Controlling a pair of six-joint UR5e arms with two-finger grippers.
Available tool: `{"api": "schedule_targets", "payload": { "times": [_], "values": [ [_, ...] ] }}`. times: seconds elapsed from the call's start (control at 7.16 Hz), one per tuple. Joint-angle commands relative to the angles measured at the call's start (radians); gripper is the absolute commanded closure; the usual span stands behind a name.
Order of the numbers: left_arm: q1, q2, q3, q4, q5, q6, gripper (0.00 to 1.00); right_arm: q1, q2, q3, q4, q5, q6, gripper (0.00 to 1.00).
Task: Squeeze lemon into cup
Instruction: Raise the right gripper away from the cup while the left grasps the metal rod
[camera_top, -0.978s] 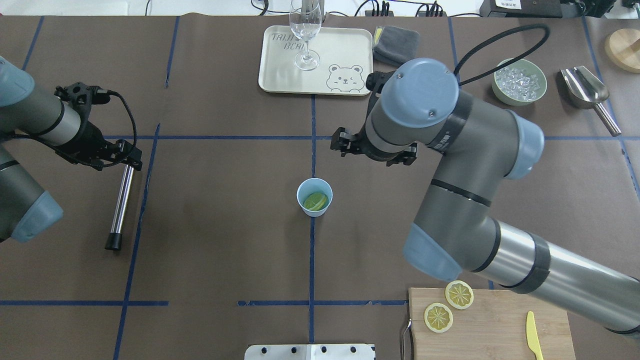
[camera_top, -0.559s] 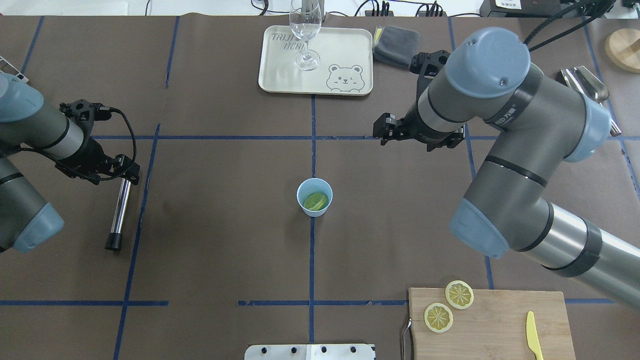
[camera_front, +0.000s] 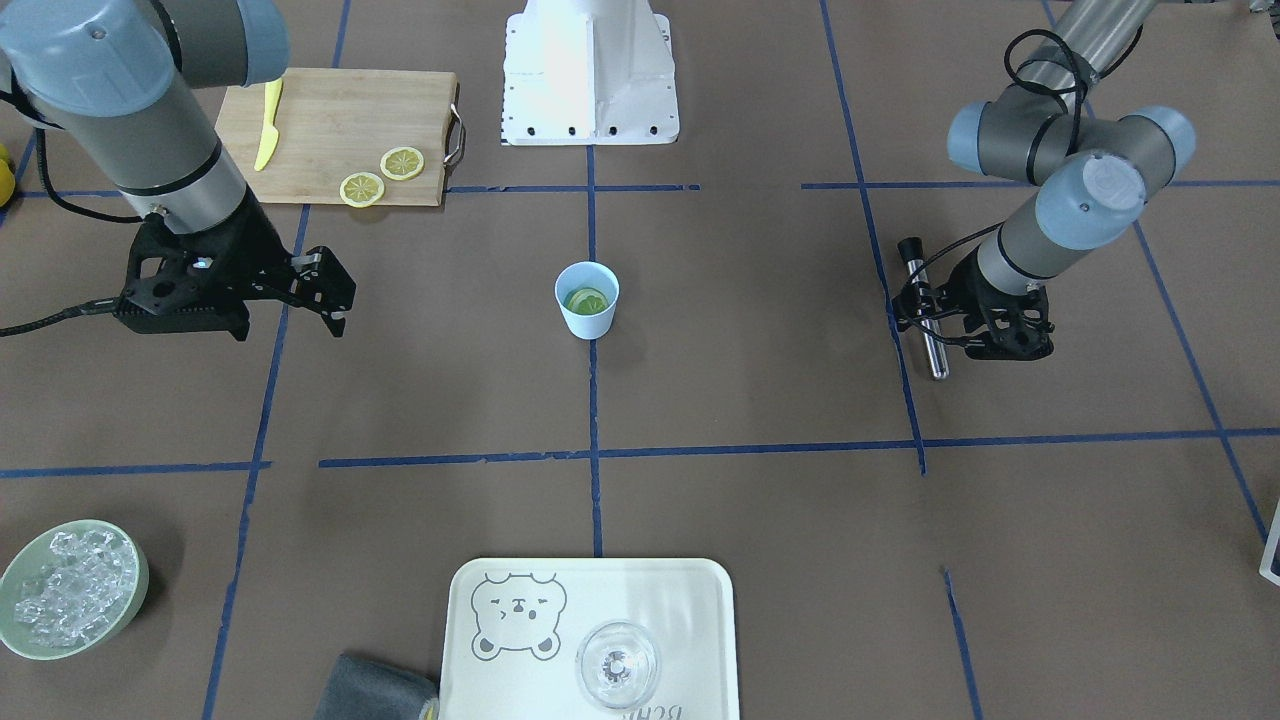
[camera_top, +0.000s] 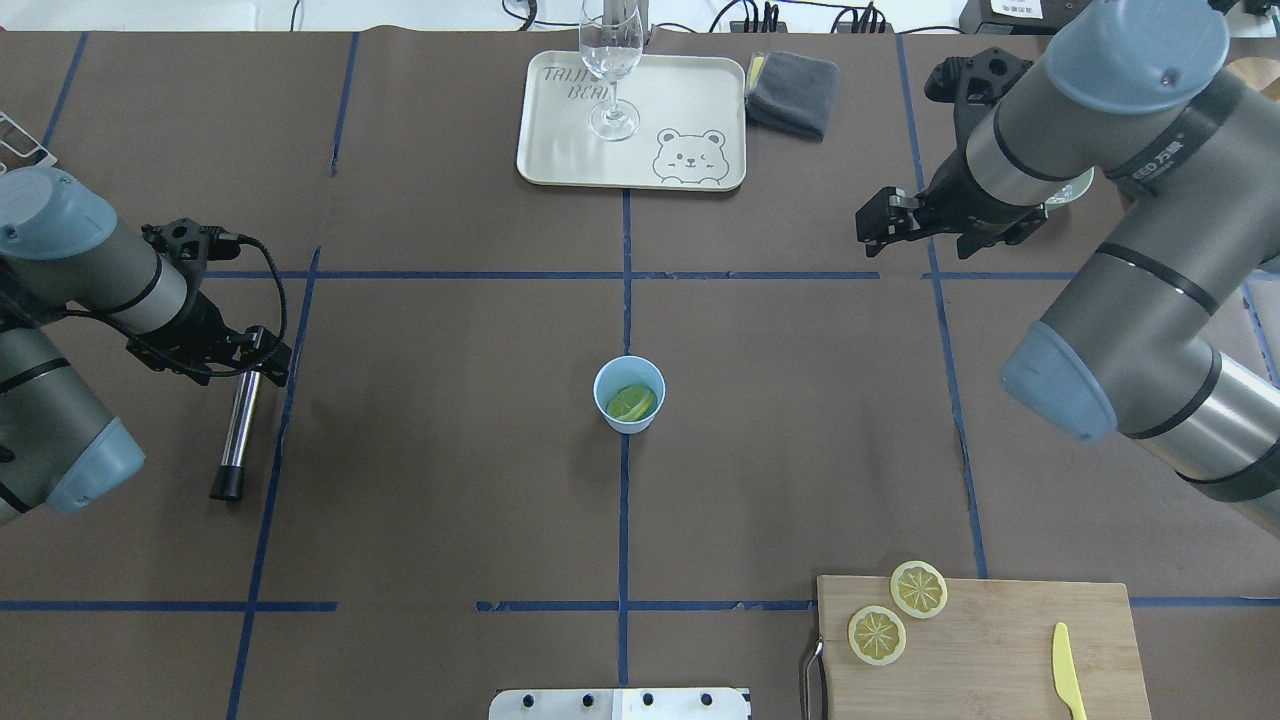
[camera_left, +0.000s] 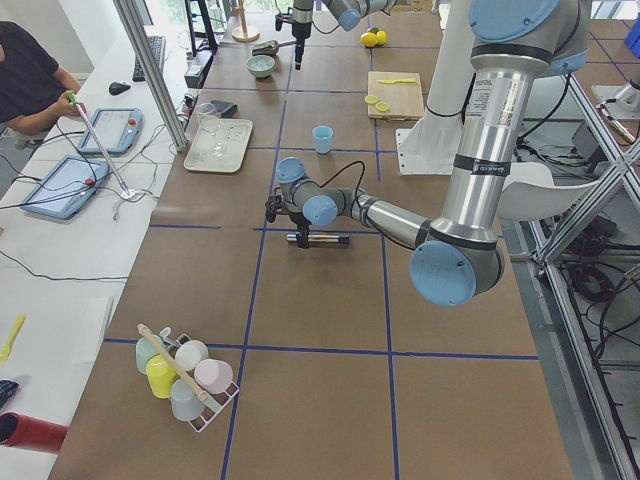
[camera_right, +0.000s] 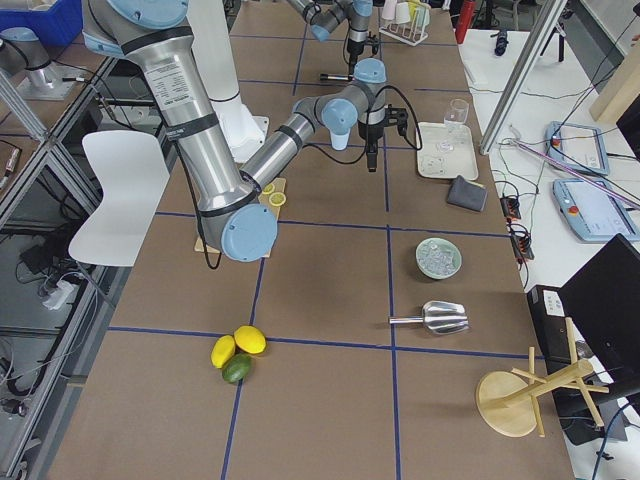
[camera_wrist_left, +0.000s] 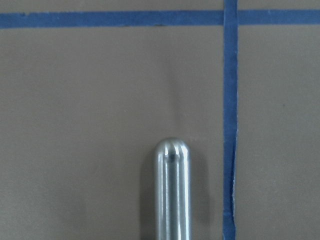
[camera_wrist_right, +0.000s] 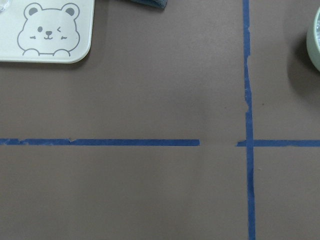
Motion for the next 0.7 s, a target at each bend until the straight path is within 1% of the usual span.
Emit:
{"api": "schedule_targets", "payload": {
  "times": [0.0, 0.14, 0.28, 0.56],
  "values": [
    [0.008, -0.003, 0.010, -0.001, 0.003, -0.002, 0.01, 0.017, -0.011, 0.000, 0.001, 0.011, -0.020, 0.00],
    [0.008, -0.002, 0.010, -0.001, 0.003, -0.007, 0.22, 0.019, -0.017, 0.000, 0.003, 0.011, -0.020, 0.00],
    [0.008, 0.000, 0.008, 0.001, 0.003, -0.007, 0.49, 0.020, -0.017, 0.000, 0.003, 0.011, -0.022, 0.00],
    [0.008, 0.000, 0.005, 0.001, 0.008, -0.007, 0.98, 0.023, -0.020, 0.002, 0.003, 0.011, -0.022, 0.00]
  ]
}}
